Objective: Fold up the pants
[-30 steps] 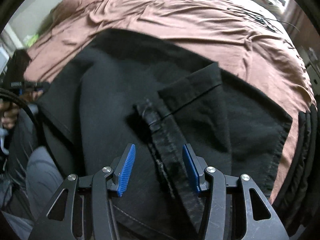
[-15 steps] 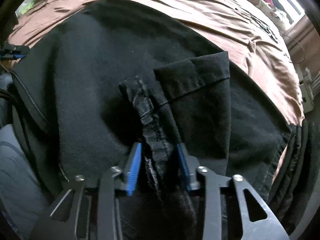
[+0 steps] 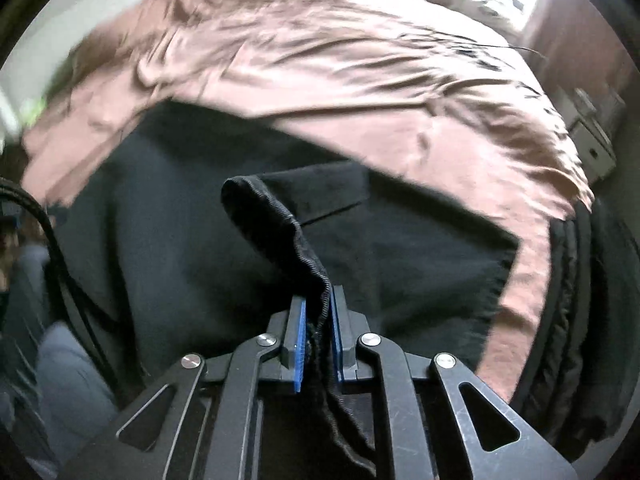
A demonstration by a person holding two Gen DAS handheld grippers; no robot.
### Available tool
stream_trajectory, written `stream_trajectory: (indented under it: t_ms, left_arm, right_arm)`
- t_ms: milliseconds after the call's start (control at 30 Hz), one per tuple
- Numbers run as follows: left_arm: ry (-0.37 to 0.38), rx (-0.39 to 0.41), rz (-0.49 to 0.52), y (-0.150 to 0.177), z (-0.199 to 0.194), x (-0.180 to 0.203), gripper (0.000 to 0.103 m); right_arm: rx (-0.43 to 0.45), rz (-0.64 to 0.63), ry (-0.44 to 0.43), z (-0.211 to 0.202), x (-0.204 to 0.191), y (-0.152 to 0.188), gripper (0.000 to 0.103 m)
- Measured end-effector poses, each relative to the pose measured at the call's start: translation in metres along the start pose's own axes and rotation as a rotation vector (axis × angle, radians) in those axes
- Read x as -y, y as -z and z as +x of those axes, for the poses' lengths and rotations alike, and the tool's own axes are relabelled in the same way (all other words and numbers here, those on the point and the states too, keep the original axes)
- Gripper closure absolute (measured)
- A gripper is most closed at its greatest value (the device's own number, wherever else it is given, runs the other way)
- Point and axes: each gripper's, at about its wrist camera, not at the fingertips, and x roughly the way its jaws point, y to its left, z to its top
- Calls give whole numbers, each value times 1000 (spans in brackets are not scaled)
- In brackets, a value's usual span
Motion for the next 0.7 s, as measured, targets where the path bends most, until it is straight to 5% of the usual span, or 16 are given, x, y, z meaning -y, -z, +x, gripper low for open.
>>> stream_trajectory:
  t_ms: [400, 567, 700]
  left_arm:
    - [19, -2, -10, 0, -2, -3, 56]
    - [21, -8, -13, -1, -1, -3, 56]
    - [23, -10, -14, -2, 1, -2, 56]
  right_arm:
    - [46, 366, -77, -6, 106, 25, 97]
    - [30, 494, 25, 4, 132, 24, 97]
    - [58, 620, -65, -9, 158, 40, 96]
